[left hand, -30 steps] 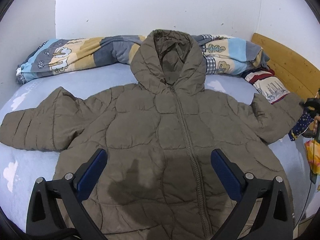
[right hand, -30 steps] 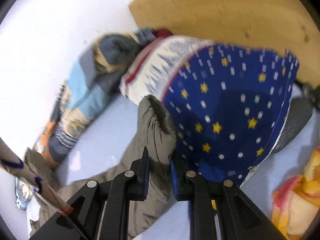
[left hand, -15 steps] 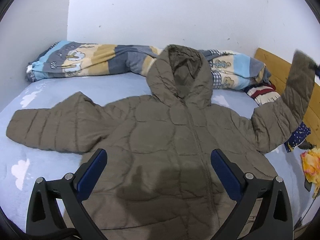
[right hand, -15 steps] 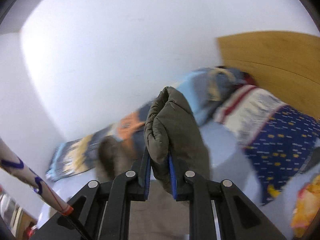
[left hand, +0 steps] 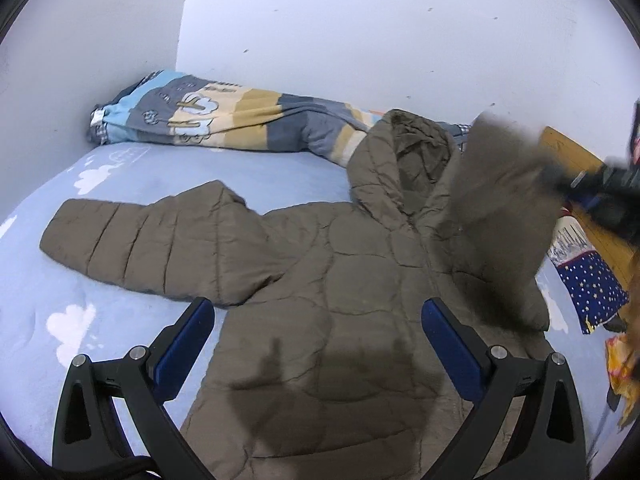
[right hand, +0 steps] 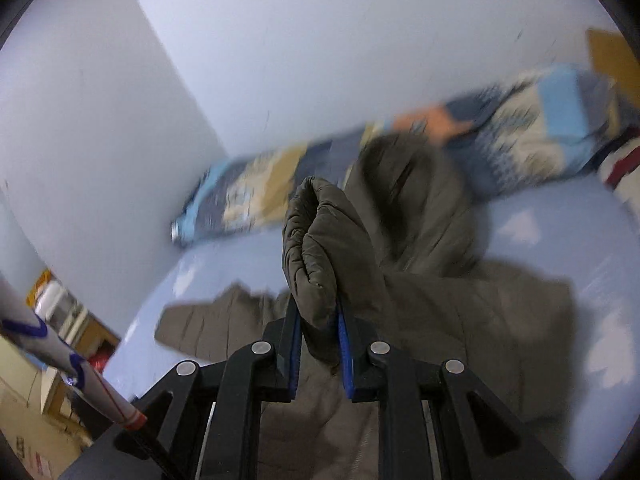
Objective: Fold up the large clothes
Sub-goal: 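Carry the sleeve with the right tool across the jacket body and release, then reach the left tool to the other sleeve cuff and grasp it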
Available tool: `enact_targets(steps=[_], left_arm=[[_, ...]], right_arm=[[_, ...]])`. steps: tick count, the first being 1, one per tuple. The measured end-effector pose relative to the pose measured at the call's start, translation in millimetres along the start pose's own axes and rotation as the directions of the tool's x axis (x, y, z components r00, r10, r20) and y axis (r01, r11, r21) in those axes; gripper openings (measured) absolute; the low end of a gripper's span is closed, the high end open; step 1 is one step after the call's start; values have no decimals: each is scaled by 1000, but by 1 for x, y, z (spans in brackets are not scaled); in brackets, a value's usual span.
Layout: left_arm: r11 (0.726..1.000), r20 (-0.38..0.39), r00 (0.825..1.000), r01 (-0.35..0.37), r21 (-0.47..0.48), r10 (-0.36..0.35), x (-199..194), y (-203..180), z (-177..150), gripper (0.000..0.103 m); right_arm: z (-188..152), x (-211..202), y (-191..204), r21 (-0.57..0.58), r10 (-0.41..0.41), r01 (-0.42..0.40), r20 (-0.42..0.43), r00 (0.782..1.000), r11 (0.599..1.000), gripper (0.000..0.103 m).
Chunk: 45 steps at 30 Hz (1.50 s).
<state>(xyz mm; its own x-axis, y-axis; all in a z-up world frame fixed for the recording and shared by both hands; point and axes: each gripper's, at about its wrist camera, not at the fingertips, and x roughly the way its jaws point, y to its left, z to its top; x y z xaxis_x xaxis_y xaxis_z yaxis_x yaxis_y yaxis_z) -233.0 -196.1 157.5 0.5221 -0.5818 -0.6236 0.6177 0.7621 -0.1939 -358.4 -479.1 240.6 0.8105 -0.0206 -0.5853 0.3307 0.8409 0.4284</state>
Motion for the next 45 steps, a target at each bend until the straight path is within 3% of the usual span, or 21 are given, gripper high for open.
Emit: enact_targets(steps=[4, 7, 10, 11, 13, 15, 19, 20, 22, 23, 25, 26, 29, 31, 34, 38, 40, 45], left_arm=[[1000, -13, 1000, -19, -11, 19, 5, 4, 0, 103], [1000, -23, 1000, -22, -21, 21, 9, 6, 0, 103], [999, -30, 999, -24, -28, 24, 15, 6, 1, 103], [999, -29, 999, -23, -29, 22, 18, 7, 2, 103], [999, -31, 999, -26, -31, 25, 23, 6, 1, 103], [999, -49, 998, -27, -38, 26, 32, 4, 0, 103], [999, -79, 996, -35, -36, 32, 51, -4, -1, 103], [999, -87, 996, -37, -32, 34, 56, -6, -2, 103], [999, -108, 994, -38, -27, 35, 65, -10, -5, 103], [999, -127, 991, -36, -26, 33, 71, -12, -7, 103], [999, -174, 984, -39, -20, 35, 84, -16, -11, 103], [999, -202, 978, -53, -11, 49, 91, -17, -14, 103], [995, -303, 948, -98, 13, 97, 117, -18, -27, 103], [994, -342, 934, -106, 11, 104, 128, -16, -33, 103], [994, -311, 946, -104, -13, 95, 121, -14, -28, 103], [998, -206, 976, -66, -2, 64, 94, -20, -14, 103], [997, -166, 984, -72, 4, 71, 86, -20, -9, 103], [997, -174, 982, -79, -7, 76, 84, -11, -8, 103]], right_arm=[[-39, 73, 8, 29, 29, -26, -118, 993, 999, 17], [-60, 106, 7, 39, 49, -43, -159, 986, 998, 17], [-69, 121, 8, 58, 119, -108, -223, 968, 992, 23], [-70, 117, 11, 63, 142, -131, -228, 963, 989, 30], [-68, 105, 9, 53, 191, -184, -211, 959, 981, 40], [-58, 84, -1, 38, 194, -190, -151, 969, 981, 45], [-38, 54, -52, 71, 75, -70, -73, 995, 995, 48], [-34, 48, -70, 69, -2, 7, -71, 998, 998, 48], [-31, 42, -106, 45, -200, 204, -79, 977, 978, 48], [-32, 41, -120, 37, -262, 266, -85, 961, 963, 48], [-38, 46, -150, 25, -380, 386, -130, 916, 922, 48], [-44, 51, -169, 41, -406, 418, -169, 898, 907, 48], [-63, 67, -209, 134, -354, 398, -264, 897, 908, 48], [-70, 74, -217, 159, -326, 377, -274, 905, 913, 48], [-62, 66, -205, 131, -352, 393, -255, 901, 910, 48], [-60, 27, -166, 116, -298, 319, -166, 940, 941, 49], [-65, 14, -144, 109, -292, 310, -154, 944, 945, 51], [-84, 4, -91, 55, -242, 250, -127, 962, 967, 56]])
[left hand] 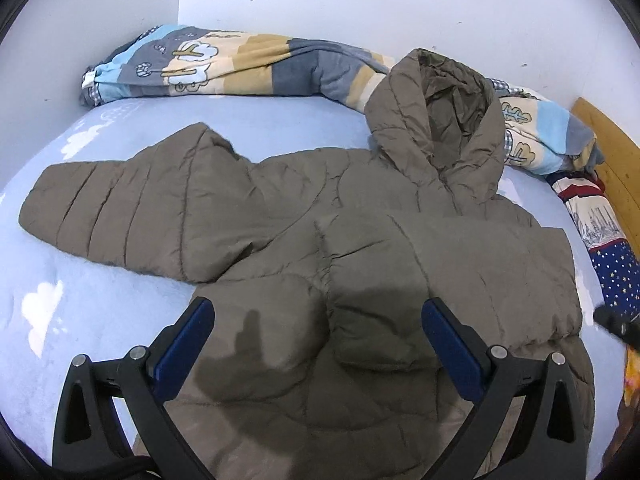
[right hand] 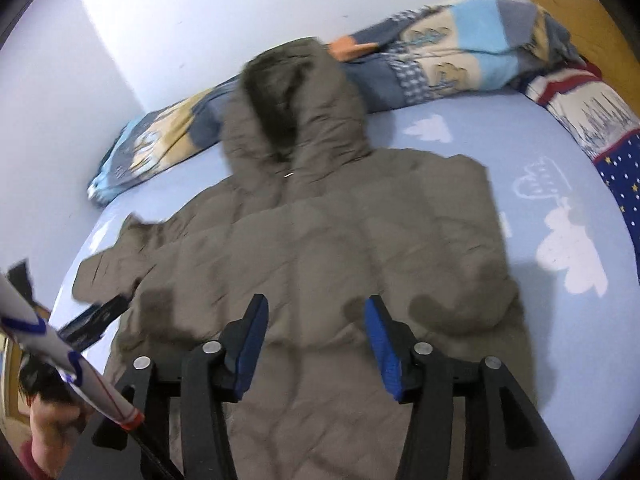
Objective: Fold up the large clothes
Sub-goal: 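Reach the left tool to the other sleeve cuff and grasp it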
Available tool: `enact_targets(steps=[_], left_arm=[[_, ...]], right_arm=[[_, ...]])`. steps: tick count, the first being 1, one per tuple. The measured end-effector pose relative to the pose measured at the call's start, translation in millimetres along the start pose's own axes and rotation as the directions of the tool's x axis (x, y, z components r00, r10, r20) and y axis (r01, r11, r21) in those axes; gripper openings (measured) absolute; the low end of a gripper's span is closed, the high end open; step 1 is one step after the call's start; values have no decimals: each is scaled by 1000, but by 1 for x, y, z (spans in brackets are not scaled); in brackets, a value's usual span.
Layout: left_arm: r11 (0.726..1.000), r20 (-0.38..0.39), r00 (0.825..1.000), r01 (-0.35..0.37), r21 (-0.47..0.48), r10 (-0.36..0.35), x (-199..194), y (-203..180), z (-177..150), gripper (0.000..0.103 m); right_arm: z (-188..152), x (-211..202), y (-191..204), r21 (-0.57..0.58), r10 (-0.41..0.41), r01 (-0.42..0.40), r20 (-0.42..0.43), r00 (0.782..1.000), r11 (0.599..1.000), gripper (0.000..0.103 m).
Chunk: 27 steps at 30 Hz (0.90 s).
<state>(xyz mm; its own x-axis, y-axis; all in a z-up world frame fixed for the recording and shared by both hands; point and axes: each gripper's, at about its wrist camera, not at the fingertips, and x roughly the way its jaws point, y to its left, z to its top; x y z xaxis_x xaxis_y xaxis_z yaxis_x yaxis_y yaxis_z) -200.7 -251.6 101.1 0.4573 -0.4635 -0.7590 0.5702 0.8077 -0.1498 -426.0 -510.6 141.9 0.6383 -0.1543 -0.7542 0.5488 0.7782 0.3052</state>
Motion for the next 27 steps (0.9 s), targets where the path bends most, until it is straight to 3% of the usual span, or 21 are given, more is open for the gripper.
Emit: enact_targets(steps=[5, 8, 11, 16, 22, 27], left_arm=[[1000, 11, 1000, -26, -6, 26, -4, 16, 2, 103], [999, 13, 999, -44, -17, 44, -4, 29, 3, 103], [998, 16, 998, -62, -30, 62, -4, 44, 7, 103], [987, 10, 996, -92, -129, 94, 2, 87, 19, 103], [950, 25, 988, -142, -279, 154, -1, 166, 36, 103], [889, 44, 982, -145, -434, 182, -10, 262, 44, 103]], right_arm=[[-29, 21, 41, -91, 28, -35, -75, 997, 995, 57], [-43, 42, 57, -202, -24, -2, -125, 992, 979, 57], [-47, 55, 58, -193, -5, -29, -170, 985, 981, 57], [-44, 55, 61, -221, -4, -31, -159, 987, 975, 57], [-45, 57, 56, -209, -7, -28, -163, 987, 977, 57], [-47, 54, 51, -203, 2, -37, -170, 985, 979, 57]])
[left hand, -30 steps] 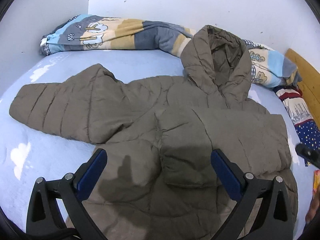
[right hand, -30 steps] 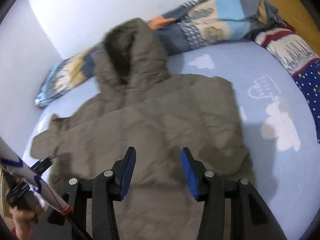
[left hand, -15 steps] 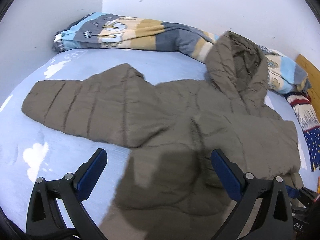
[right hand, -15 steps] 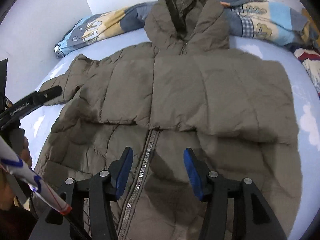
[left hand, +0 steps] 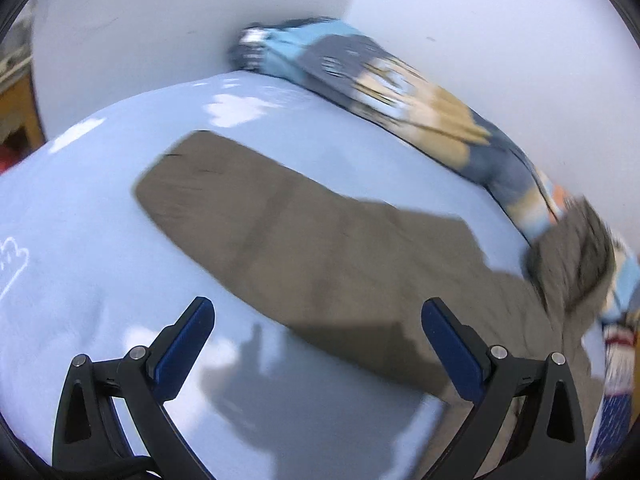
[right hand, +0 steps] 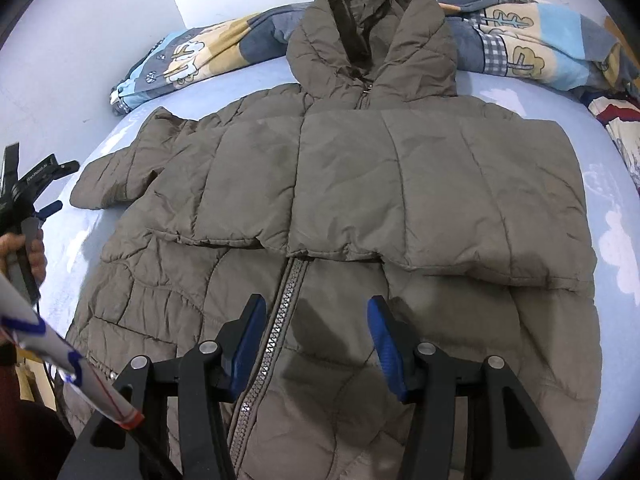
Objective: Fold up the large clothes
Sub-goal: 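Reach the left tool to the other sleeve cuff and grasp it, then fold the held sleeve with the left tool across the jacket body and release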
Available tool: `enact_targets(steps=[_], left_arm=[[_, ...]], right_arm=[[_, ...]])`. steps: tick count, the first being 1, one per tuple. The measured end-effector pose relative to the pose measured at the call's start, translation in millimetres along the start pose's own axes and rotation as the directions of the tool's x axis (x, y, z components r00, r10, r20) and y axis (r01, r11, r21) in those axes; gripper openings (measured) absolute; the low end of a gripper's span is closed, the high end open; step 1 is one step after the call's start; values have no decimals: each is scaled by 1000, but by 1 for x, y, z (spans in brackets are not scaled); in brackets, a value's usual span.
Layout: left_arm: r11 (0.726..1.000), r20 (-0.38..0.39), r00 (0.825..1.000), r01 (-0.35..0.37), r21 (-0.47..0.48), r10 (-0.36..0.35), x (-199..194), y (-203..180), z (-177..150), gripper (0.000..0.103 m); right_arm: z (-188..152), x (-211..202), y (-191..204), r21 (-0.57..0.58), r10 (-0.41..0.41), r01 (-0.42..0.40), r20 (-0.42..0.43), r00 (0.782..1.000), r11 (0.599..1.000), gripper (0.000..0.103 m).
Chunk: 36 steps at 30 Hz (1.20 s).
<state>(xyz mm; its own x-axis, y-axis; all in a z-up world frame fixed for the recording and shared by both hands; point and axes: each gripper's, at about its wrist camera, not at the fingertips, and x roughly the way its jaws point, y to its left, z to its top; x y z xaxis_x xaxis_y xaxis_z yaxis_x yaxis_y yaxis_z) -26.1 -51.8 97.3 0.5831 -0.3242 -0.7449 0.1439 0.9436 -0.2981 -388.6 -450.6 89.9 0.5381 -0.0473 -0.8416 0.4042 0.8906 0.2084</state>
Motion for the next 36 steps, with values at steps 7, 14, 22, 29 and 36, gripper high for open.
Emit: enact_targets(steps=[7, 14, 22, 29, 36], left_arm=[[896, 28, 987, 157, -415, -160, 26, 136, 32, 99], [841, 46, 979, 196, -504, -200, 61, 171, 36, 80], [807, 123, 962, 273, -524, -246, 81, 169, 36, 73], [820, 160, 963, 268, -506, -216, 82, 147, 39, 22], [890, 200, 961, 255, -378, -190, 46, 114, 56, 19]], right_arm=[[0, -1, -2, 8, 13, -14, 6, 1000, 1000, 57], [1, 7, -3, 21, 19, -19, -5, 1000, 1000, 57], [5, 13, -7, 36, 11, -11, -6, 1000, 999, 57], [6, 11, -14, 55, -3, 2, 9, 1000, 999, 57], [10, -6, -24, 95, -5, -1, 58, 998, 995, 57]])
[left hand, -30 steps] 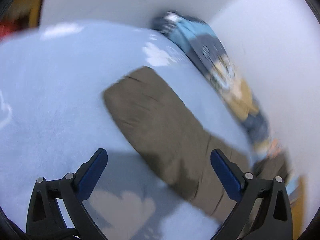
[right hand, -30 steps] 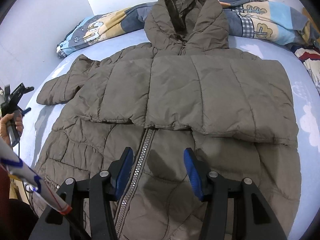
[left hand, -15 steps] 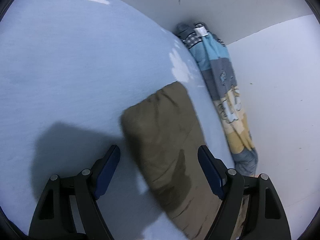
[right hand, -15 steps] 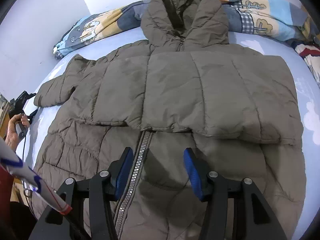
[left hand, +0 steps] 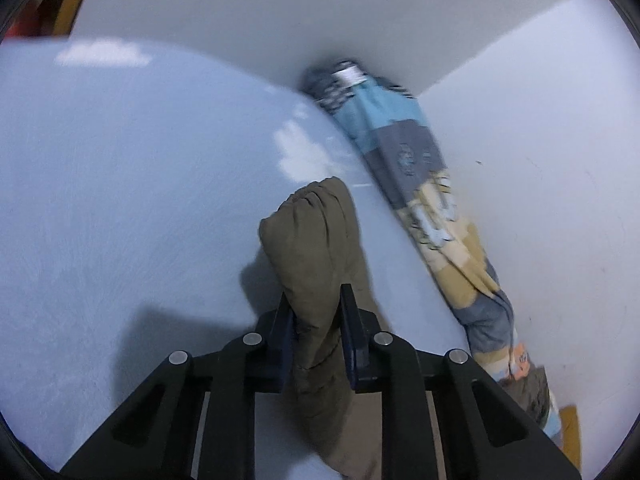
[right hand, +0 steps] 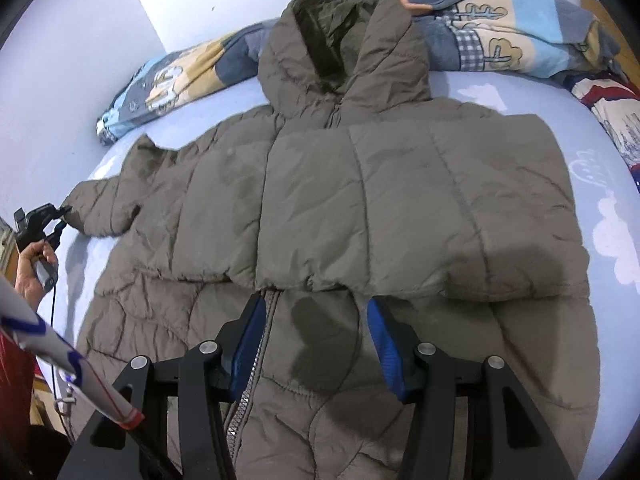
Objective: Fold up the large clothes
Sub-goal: 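Fold the held sleeve with the left tool across the jacket body and release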
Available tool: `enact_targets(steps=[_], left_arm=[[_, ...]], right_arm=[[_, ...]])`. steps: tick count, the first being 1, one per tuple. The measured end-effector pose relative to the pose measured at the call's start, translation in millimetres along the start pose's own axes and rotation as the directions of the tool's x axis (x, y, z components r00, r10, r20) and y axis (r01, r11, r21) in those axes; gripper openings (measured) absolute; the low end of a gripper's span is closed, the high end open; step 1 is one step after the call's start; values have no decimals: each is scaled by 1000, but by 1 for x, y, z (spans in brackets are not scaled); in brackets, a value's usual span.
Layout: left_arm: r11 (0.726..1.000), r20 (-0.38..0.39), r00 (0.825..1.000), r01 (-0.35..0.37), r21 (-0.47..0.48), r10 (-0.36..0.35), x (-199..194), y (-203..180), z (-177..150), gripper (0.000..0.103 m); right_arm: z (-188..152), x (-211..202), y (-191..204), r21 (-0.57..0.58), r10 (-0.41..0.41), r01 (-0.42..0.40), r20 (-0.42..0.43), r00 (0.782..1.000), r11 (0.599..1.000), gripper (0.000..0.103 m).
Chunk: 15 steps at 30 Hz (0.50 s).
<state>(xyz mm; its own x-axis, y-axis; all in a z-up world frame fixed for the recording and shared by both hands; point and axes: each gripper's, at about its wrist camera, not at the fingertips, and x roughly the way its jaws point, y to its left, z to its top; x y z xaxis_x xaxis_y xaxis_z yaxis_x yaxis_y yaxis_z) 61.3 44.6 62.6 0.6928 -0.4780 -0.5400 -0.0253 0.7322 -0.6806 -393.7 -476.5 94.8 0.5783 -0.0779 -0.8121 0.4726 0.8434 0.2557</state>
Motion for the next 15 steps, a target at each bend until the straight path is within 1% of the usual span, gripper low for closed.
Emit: enact_targets(steps=[4, 6, 10, 13, 15], left_arm=[[990, 22, 998, 55, 127, -58, -27, -52, 0, 19], [975, 23, 994, 99, 200, -106, -47, -84, -5, 19], [928, 20, 979, 187, 322, -204, -94, -149, -29, 19], [883, -4, 960, 260, 391, -280, -127, -195, -56, 19], [844, -34, 945, 305, 440, -324, -146, -227, -76, 19]], right_arm=[[5, -16, -5, 24, -2, 1, 43, 999, 1000, 57], [6, -25, -9, 41, -6, 3, 69, 998, 999, 57], [10, -47, -21, 80, -14, 4, 128, 992, 997, 57], [14, -63, -37, 127, -22, 0, 171, 985, 992, 57], [16, -71, -47, 157, -29, -2, 196, 980, 988, 57]])
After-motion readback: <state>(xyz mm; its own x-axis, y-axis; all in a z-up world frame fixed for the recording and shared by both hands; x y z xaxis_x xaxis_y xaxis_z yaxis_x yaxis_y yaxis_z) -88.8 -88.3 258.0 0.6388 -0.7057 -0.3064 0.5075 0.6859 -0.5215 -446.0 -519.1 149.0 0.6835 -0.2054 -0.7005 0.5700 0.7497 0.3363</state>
